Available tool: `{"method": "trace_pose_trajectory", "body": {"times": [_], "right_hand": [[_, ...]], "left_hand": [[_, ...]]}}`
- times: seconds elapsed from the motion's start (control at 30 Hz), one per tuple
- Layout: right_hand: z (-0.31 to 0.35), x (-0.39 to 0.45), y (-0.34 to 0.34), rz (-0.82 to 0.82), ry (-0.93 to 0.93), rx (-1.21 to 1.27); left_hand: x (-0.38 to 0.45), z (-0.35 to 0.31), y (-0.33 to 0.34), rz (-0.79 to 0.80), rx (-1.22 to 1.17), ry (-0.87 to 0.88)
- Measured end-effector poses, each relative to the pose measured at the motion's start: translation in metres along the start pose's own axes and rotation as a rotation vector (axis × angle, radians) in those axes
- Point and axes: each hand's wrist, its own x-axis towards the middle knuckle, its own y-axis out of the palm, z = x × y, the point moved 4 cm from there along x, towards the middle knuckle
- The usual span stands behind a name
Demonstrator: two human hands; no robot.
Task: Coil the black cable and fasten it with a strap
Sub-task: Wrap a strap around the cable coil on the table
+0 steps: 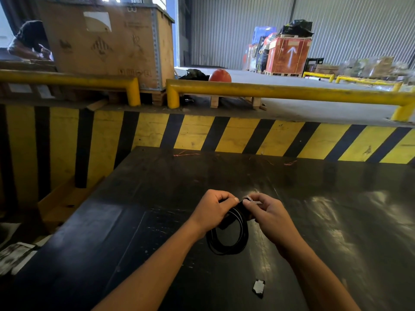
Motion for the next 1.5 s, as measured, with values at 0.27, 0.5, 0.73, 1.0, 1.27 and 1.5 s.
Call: {"method": "trace_pose_trajectory", "body": {"times": [0.27, 0.5, 0.73, 1.0, 1.27, 1.5], "right_hand": [[-0.002, -0.001, -0.001, -0.013, 0.008, -0.048], [-0.008, -0.001, -0.005, -0.045, 0.019, -0.046], [0.009, -0.013, -0.004, -0.152, -0.366, -0.533], [-0.018, -0.013, 0.028, -0.071, -0.397, -0.746], [-0.018, -0.013, 0.020, -0.150, -0.394, -0.423], [-0.031, -0.012, 0.007, -0.192, -0.029, 0.350]], "left_hand": [[-0.001, -0.001, 0.002, 0.024, -0.035, -0.030], [-0.001, 0.003, 0.006, 0.074, -0.067, -0.032], [0.005, 0.014, -0.004, -0.072, -0.086, -0.101], [0.004, 0.024, 0.001, -0.174, -0.143, -0.268], [-0.004, 0.028, 0.005, -0.171, -0.081, -0.148], [-0.012, 0.020, 0.019, -0.306, 0.067, 0.187]]}}
